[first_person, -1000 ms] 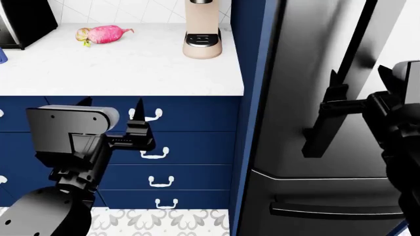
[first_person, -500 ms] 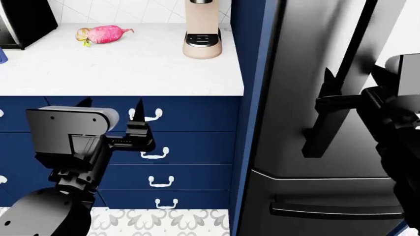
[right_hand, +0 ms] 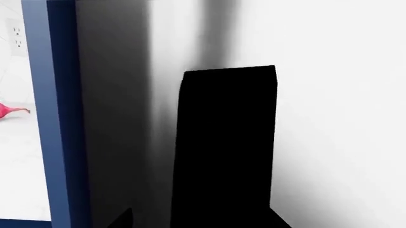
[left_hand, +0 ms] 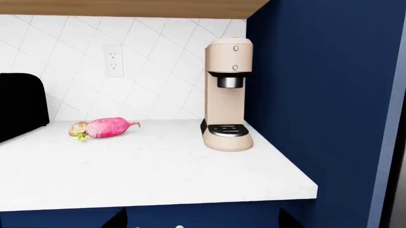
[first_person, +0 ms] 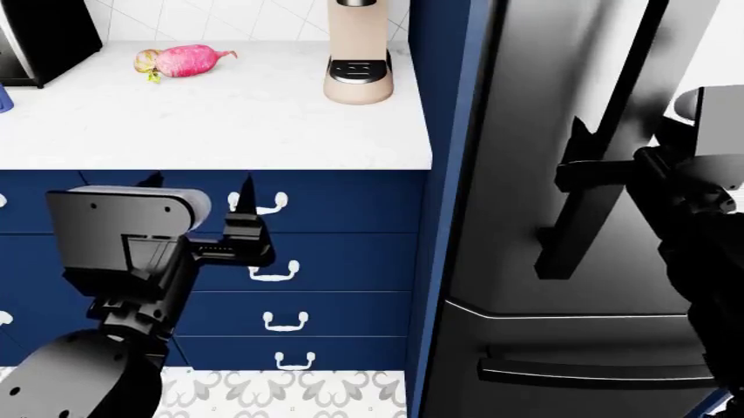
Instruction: Open the fridge door
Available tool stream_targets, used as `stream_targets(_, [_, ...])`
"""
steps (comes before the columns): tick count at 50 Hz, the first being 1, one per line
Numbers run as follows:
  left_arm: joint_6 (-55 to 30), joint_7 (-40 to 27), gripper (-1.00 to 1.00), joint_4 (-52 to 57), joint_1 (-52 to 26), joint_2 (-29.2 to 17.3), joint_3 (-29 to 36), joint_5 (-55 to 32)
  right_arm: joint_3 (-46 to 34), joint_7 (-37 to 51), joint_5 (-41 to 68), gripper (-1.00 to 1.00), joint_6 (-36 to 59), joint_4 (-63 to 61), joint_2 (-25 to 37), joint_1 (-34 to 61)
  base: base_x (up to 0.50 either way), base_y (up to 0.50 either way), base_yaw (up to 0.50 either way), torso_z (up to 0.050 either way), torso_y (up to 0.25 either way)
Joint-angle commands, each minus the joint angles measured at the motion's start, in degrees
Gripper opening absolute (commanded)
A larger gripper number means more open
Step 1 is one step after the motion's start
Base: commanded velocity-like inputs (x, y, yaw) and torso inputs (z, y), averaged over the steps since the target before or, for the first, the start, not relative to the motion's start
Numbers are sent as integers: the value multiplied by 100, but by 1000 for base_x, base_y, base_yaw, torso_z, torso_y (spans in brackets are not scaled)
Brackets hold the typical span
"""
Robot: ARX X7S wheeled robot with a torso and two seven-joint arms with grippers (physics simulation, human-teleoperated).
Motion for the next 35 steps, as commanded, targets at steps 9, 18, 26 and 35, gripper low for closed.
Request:
stream_targets(9, [39, -46, 100, -47, 1, -13, 18, -50, -131, 0, 4, -100, 58, 205, -33, 166, 2, 0, 1, 0, 0])
stream_targets(18, [60, -69, 100, -58, 5, -23, 27, -69, -101, 17, 42, -100, 83, 123, -23, 107, 1, 1, 3, 0, 0])
stream_targets(26, [69, -89, 100, -60, 11, -36, 27, -93, -61, 4, 89, -100, 68, 76, -20, 53, 0, 1, 2, 0, 0])
stream_targets(35, [91, -110, 100, -76, 6, -49, 53, -102, 398, -35, 416, -100, 128, -435, 20, -245, -1, 2, 1, 0, 0])
